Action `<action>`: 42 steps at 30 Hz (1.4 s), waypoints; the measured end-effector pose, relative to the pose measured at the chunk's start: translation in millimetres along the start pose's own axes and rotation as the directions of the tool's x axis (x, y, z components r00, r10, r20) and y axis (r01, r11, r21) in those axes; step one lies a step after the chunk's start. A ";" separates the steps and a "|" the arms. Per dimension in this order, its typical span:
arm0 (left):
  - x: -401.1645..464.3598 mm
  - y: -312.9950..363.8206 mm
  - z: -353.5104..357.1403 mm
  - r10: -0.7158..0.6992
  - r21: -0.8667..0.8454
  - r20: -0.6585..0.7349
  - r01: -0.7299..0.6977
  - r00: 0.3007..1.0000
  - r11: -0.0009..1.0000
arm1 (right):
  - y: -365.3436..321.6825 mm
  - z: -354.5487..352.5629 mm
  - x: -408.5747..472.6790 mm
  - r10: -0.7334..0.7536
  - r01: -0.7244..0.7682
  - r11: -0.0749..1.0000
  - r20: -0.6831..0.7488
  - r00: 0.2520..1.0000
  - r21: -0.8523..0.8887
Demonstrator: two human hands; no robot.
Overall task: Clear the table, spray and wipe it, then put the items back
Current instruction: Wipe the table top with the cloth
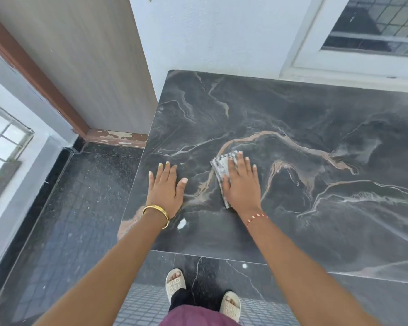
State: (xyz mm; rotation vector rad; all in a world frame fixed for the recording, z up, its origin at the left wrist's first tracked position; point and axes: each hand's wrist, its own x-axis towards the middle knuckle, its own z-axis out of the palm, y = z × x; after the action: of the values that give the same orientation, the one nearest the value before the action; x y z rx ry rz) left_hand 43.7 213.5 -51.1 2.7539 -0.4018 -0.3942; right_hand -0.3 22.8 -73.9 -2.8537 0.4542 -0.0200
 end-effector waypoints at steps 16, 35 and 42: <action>-67.7 21.0 25.3 0.042 -0.001 0.015 -0.042 0.999 0.999 | 88.5 -8.0 -94.6 0.466 -0.464 0.884 -0.173 0.868 0.051; -73.0 -133.8 -47.4 -0.046 -0.036 -0.027 0.045 0.999 0.998 | -225.9 59.7 -79.8 -0.068 0.068 0.995 -0.008 0.998 0.073; -73.4 -129.9 -47.7 -0.018 -0.034 -0.007 0.018 1.000 0.999 | -206.2 63.3 -109.8 -0.302 0.300 0.953 0.044 0.952 0.043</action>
State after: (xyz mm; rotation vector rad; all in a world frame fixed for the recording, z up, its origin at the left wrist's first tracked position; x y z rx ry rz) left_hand 20.5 367.8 -38.0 2.7271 -0.3659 -0.3922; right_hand -38.8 261.6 -81.2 -2.8511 0.0049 -0.0117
